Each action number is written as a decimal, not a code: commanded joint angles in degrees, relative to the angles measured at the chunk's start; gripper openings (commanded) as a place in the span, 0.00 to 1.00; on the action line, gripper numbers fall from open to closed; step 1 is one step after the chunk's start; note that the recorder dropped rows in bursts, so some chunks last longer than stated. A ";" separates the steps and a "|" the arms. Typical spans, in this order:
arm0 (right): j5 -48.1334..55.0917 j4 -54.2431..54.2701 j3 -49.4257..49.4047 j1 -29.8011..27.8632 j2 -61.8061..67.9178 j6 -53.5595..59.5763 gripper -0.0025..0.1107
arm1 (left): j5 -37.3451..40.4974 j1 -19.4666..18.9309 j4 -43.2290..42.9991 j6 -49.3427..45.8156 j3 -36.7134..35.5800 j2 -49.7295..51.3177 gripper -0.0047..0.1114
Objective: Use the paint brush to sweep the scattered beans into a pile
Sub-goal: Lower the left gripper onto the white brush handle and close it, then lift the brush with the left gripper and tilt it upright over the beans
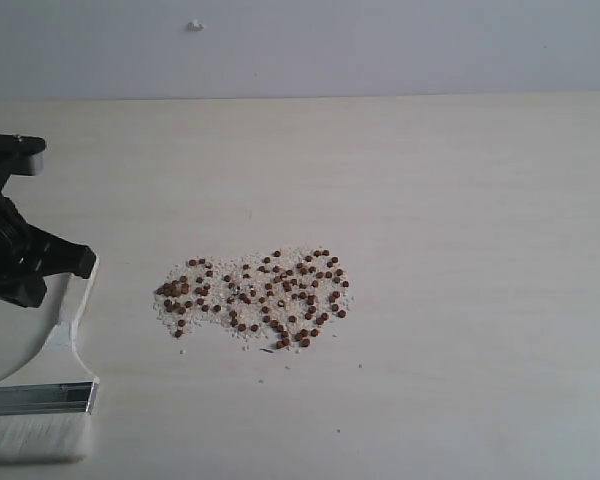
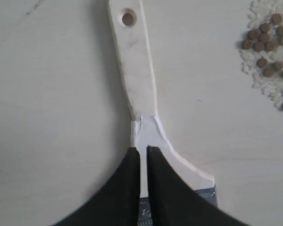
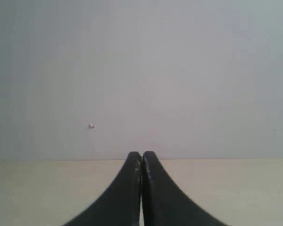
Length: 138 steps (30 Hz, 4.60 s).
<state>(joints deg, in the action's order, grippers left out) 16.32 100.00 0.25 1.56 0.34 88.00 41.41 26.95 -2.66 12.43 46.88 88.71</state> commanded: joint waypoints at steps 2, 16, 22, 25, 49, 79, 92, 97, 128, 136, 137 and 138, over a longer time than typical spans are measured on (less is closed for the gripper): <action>0.29 -0.05 -0.25 -0.25 -0.34 0.15 0.02 | 1.79 0.48 2.66 1.44 -0.07 1.79 0.40; 0.29 -0.05 -0.25 -0.25 -0.34 0.15 0.02 | -4.59 0.48 5.80 1.52 -0.07 10.68 0.50; 0.29 -0.05 -0.25 -0.25 -0.34 0.15 0.02 | -5.68 0.48 5.80 1.52 -0.07 12.85 0.50; 0.29 -0.05 -0.25 -0.25 -0.34 0.15 0.02 | -5.79 0.48 5.30 1.52 -0.07 14.19 0.50; 0.29 -0.05 -0.25 -0.25 -0.34 0.15 0.02 | -5.70 0.48 3.12 -0.56 -0.07 14.97 0.04; 0.29 -0.05 -0.25 -0.25 -0.34 0.15 0.02 | -8.23 0.48 3.32 0.83 -0.07 14.97 0.37; 0.29 -0.05 -0.25 -0.25 -0.34 0.15 0.02 | -4.21 0.48 3.32 -3.38 -0.07 12.75 0.04; 0.29 -0.05 -0.25 -0.25 -0.34 0.15 0.02 | -1.93 0.48 3.47 -5.01 -0.07 7.76 0.04; 0.29 -0.05 -0.25 -0.25 -0.34 0.27 0.02 | 1.77 0.48 12.08 -20.42 -0.07 -11.29 0.04; 0.29 -0.05 -0.25 -0.25 -0.34 0.14 0.02 | -1.95 0.48 29.68 -40.19 -0.07 -19.16 0.04; 0.29 -0.05 -0.25 -0.25 -0.34 0.14 0.02 | -2.81 0.48 33.01 -44.24 -0.07 -19.52 0.04; 0.29 -0.05 -0.25 -0.25 -0.34 0.14 0.02 | -3.05 0.48 35.38 -47.45 -0.07 -19.52 0.04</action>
<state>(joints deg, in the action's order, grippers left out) 16.32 100.00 0.25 1.56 0.34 88.00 40.20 26.98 26.88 -28.50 46.80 69.81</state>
